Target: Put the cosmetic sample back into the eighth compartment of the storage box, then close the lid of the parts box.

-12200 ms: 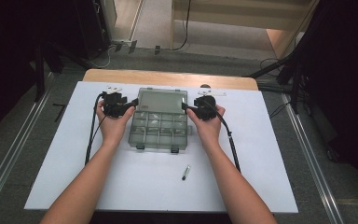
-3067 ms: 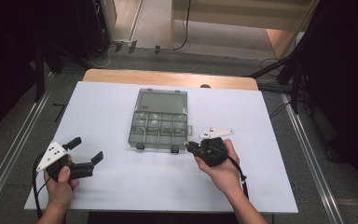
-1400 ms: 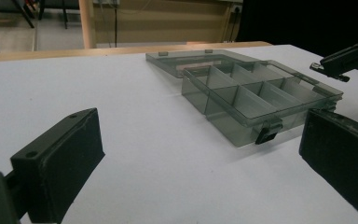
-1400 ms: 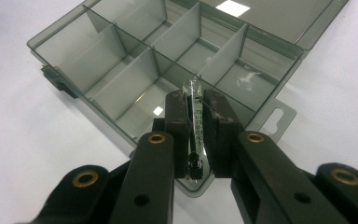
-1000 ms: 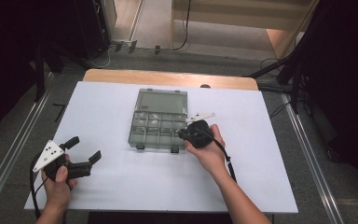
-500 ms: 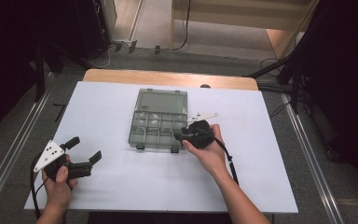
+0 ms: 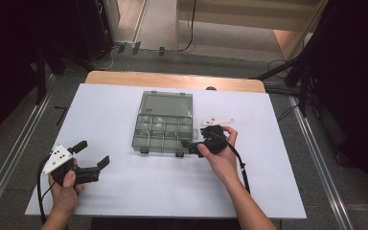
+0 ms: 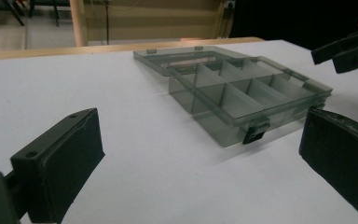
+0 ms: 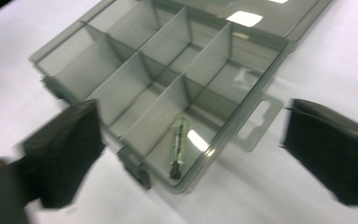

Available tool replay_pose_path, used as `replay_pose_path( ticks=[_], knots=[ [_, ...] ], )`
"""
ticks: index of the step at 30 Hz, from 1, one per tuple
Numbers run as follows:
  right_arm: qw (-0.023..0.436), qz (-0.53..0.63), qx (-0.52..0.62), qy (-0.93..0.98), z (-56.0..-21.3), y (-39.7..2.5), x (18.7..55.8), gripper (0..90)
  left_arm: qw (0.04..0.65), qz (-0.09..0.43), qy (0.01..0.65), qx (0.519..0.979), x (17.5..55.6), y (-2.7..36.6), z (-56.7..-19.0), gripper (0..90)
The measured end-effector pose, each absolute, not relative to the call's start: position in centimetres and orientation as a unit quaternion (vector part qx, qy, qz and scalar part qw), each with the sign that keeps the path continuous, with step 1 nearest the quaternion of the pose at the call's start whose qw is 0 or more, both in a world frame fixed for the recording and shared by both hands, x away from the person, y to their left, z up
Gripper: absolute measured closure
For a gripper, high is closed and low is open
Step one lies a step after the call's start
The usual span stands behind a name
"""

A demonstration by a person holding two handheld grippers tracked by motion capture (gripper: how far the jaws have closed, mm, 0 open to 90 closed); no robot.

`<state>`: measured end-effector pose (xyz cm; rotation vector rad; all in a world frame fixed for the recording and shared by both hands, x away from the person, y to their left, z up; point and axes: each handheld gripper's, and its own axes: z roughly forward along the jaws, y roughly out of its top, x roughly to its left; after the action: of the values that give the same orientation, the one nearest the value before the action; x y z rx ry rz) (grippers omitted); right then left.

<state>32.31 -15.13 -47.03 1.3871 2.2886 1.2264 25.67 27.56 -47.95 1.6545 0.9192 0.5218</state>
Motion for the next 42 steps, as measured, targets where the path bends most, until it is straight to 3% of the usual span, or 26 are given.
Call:
replay_pose_path(
  ticks=[1,24,29,39,42],
  knots=[
    [0.089,0.417,0.468,0.774,-47.1,-15.3,32.3,0.0,0.555,0.222,0.389,0.701,25.7,27.5,-47.9,0.0],
    [0.074,0.438,0.478,0.758,-46.9,-17.4,32.1,0.0,0.552,0.216,0.376,0.712,27.4,24.6,-46.8,0.0],
    [0.075,0.443,0.479,0.754,-46.6,-18.0,32.2,5.7,0.552,0.217,0.369,0.716,28.0,23.8,-46.5,0.0],
    [0.076,0.447,0.479,0.752,-46.1,-18.3,32.5,4.0,0.537,0.220,0.350,0.735,29.6,21.3,-46.3,0.0],
    [0.051,0.466,0.474,0.745,-45.9,-18.6,32.7,5.0,0.538,0.218,0.348,0.736,30.1,20.7,-46.2,0.0]
  ],
)
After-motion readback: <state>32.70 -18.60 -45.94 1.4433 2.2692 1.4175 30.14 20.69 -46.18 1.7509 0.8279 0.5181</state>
